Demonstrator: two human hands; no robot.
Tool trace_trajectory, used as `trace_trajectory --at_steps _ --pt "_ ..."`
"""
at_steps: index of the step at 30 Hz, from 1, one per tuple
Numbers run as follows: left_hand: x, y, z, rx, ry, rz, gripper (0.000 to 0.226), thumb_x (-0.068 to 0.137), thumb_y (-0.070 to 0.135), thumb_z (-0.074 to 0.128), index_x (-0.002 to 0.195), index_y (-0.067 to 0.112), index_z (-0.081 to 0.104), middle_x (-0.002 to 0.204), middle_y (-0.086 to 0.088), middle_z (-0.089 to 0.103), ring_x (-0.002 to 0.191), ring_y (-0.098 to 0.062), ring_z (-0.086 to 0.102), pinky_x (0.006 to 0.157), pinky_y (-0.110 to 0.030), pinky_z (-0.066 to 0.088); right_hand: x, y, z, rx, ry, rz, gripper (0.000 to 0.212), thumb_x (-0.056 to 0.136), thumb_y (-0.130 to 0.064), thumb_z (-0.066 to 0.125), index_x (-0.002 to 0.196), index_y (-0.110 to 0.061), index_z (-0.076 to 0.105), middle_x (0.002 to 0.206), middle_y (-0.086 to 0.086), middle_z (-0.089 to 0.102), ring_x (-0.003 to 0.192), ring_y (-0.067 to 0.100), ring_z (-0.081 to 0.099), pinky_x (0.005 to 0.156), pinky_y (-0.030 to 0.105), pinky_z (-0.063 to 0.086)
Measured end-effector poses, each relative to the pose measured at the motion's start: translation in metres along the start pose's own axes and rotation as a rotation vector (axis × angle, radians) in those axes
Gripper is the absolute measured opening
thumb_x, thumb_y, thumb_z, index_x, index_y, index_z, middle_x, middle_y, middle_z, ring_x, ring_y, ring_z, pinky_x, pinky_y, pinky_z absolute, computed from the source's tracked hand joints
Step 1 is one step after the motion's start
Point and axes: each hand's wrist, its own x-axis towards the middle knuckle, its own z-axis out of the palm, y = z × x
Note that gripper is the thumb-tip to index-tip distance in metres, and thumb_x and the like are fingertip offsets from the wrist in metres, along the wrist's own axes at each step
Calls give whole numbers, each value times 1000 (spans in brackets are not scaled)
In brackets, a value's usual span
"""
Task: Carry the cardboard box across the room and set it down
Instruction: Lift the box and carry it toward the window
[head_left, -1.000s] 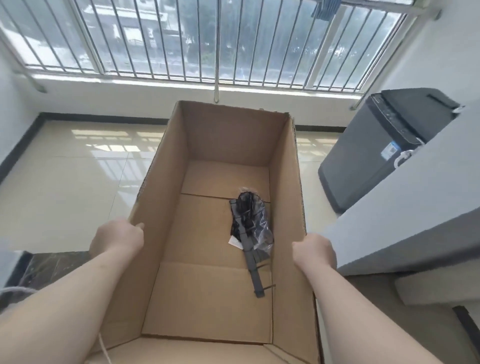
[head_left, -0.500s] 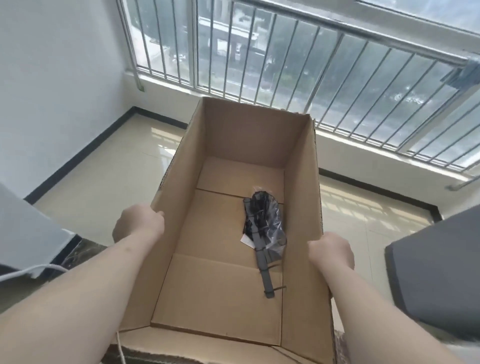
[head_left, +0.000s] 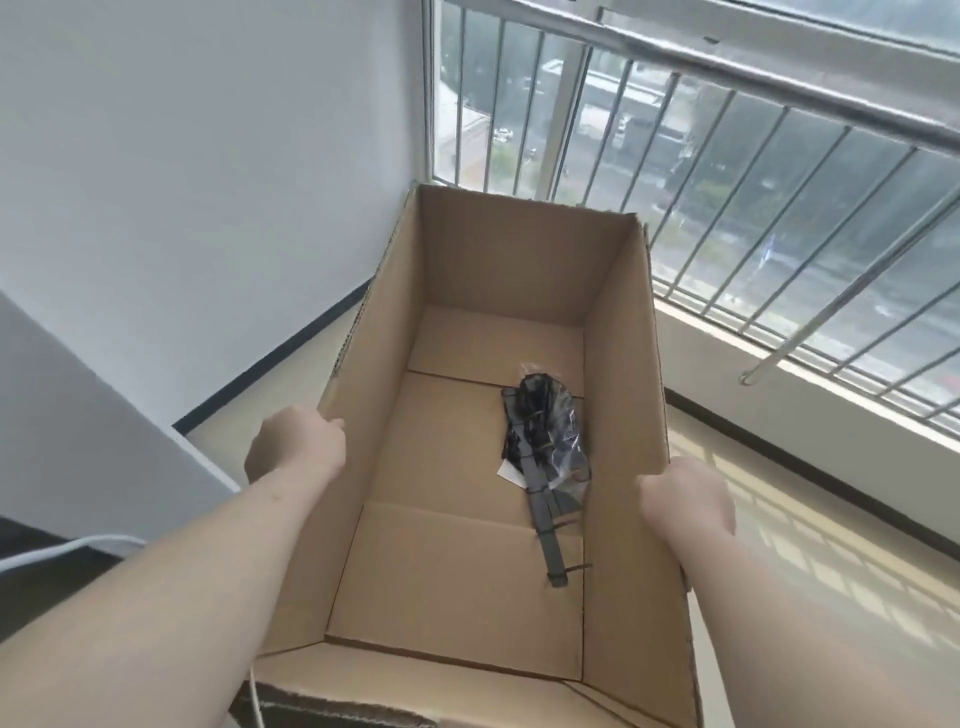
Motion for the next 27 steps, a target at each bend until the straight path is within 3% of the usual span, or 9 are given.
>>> trace_trajectory --at_steps 6,10,14,17,20,27 --pt "102 45 9 -22 44 -112 34 97 43 60 80 15 56 73 -5 53 73 -32 59 54 -32 36 122 -111 29 -20 -61 -157 9 85 -19 60 79 -18 66 79 5 67 67 24 61 52 31 42" --pt "169 78 26 -40 87 -214 35 97 43 58 74 16 53 74 -5 57 70 -30 60 57 -33 42 211 -193 59 -19 -132 -216 11 85 -22 60 79 -16 66 80 7 68 67 26 62 54 32 43" --pt "221 90 44 -48 125 -312 30 96 44 59 88 15 63 77 -6 58 79 -35 61 65 -37 47 270 -254 88 -42 -142 -269 14 84 -23 59 75 -12 63 75 8 66 64 27 59 53 32 41" --pt "270 91 73 -57 134 -370 30 96 44 59 84 17 60 81 -8 61 83 -37 61 68 -38 46 314 -295 130 -57 -166 -292 14 86 -25 59 77 -13 61 76 9 65 63 26 57 53 32 39" --pt "302 80 98 -56 146 -395 34 94 46 60 79 16 58 89 -12 65 84 -38 61 69 -38 45 338 -312 168 -79 -185 -313 20 89 -29 58 81 -10 61 79 11 65 67 27 57 55 35 41" --pt "403 31 224 10 101 -420 39 95 46 60 71 17 51 75 -9 59 79 -37 60 67 -39 48 399 -319 328 -137 -205 -251 29 92 -34 60 77 -9 56 75 13 61 61 27 54 49 32 33"
